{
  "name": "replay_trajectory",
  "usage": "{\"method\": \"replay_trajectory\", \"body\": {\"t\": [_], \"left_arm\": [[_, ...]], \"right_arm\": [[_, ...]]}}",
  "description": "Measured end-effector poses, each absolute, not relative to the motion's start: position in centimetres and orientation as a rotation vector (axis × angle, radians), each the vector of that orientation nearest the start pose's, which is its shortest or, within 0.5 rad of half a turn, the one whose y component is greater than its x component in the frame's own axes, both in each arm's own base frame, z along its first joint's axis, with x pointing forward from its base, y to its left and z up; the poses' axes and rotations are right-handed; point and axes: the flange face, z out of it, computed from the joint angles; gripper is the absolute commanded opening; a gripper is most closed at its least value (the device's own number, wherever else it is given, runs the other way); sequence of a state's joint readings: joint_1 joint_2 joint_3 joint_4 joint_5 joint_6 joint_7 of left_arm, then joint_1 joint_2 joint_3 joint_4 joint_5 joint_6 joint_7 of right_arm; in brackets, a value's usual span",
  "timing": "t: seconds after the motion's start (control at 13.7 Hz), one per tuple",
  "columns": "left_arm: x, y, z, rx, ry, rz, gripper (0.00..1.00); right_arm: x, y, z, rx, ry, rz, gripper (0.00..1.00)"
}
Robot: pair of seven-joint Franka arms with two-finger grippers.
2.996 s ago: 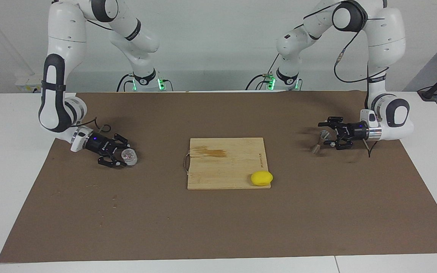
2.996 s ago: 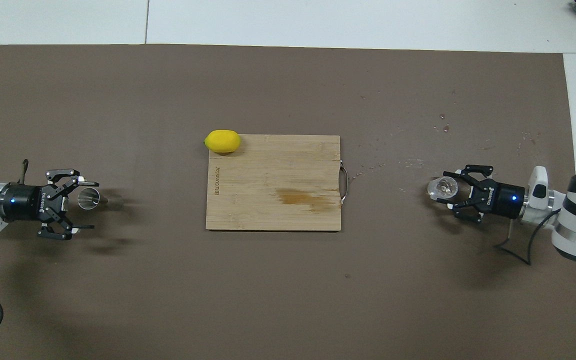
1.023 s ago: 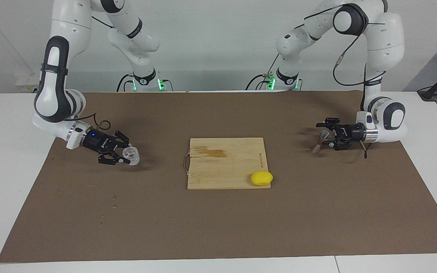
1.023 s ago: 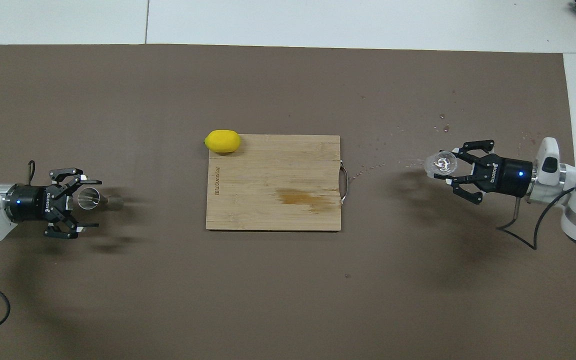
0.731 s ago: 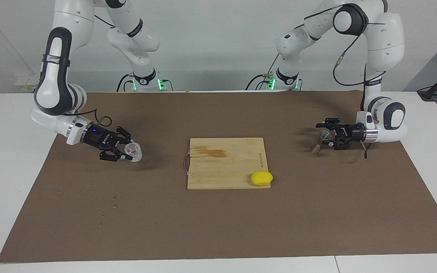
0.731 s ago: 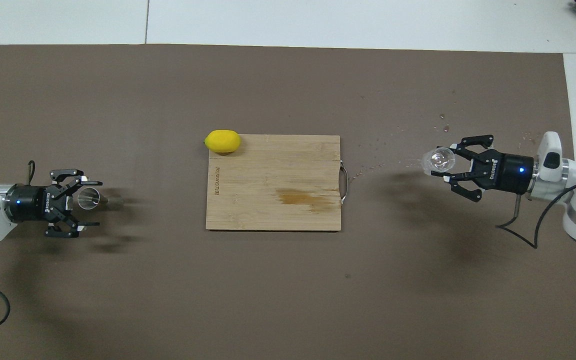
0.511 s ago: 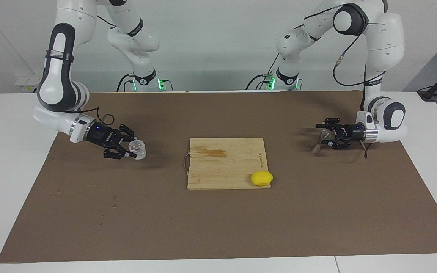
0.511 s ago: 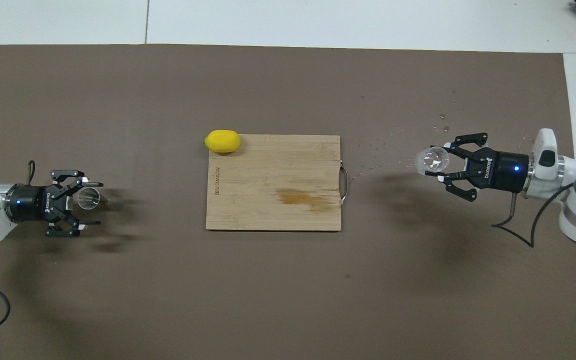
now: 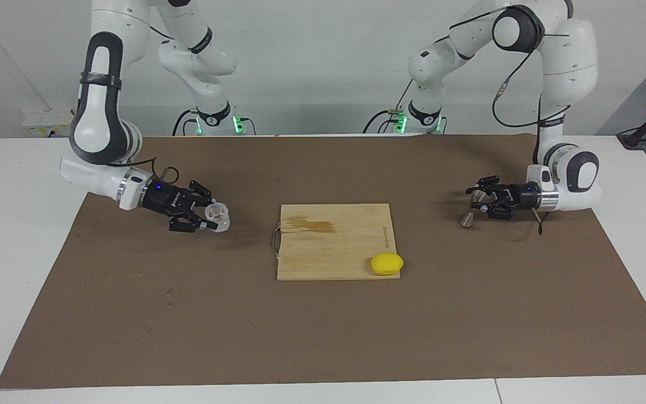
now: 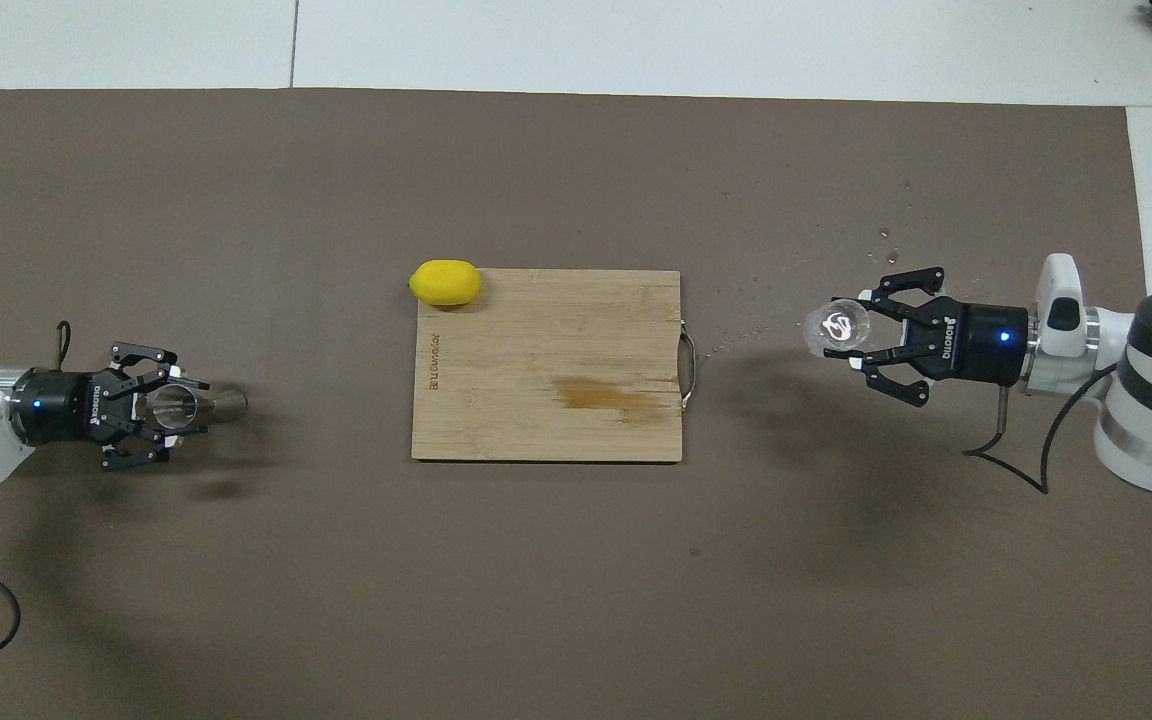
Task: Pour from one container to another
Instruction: 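Lift the metal cup with the left gripper toward the cutting board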
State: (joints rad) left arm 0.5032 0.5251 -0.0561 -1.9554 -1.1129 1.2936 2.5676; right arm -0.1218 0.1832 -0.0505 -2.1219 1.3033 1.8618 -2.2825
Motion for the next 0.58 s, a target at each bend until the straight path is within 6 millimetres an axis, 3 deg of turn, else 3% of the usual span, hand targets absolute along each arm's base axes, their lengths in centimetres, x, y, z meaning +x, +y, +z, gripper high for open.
{"method": "replay_trajectory", "body": {"t": [0.15, 0.51, 0.58], "left_arm": [[51.89, 12.37, 23.81, 1.157, -1.276, 1.165, 0.21], [52.00, 12.23, 23.81, 1.156, -1.272, 1.171, 0.20], [52.03, 12.14, 23.82, 1.155, -1.273, 1.170, 0.16]], "right_arm": [[55.53, -2.11, 33.99, -1.687, -1.358, -1.121, 0.00], [55.50, -2.08, 34.10, -1.704, -1.316, -1.097, 0.00], [55.49, -2.06, 34.24, -1.705, -1.310, -1.094, 0.00]]}}
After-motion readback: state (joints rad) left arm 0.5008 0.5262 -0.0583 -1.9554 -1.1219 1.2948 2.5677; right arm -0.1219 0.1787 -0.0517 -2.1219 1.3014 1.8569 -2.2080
